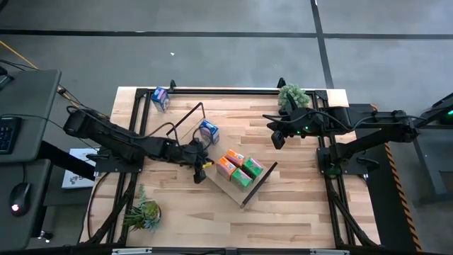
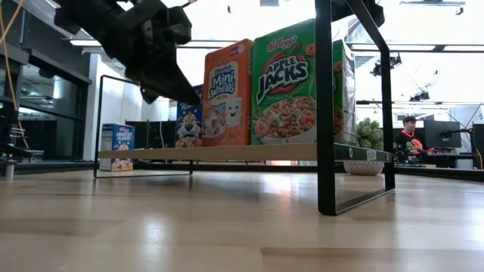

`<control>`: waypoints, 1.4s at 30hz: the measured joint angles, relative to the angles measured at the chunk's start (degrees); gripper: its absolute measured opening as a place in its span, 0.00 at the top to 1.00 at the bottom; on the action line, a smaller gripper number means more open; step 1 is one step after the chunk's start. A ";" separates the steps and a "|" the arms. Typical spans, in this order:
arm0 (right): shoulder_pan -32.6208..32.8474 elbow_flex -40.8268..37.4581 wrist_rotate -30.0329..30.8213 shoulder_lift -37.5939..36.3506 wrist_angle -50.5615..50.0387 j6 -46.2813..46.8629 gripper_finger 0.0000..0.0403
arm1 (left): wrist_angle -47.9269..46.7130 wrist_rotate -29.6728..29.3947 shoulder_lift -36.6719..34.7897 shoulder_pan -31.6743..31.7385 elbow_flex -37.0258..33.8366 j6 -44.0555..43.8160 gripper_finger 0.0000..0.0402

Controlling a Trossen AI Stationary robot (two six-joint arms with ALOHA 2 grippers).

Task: Stack cereal on shelf
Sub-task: Adjust the cereal boxes on the shelf

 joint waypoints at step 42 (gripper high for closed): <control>0.00 -0.02 5.21 0.02 -0.46 -2.57 1.00 | -32.72 -8.59 -18.76 19.97 14.30 -16.12 1.00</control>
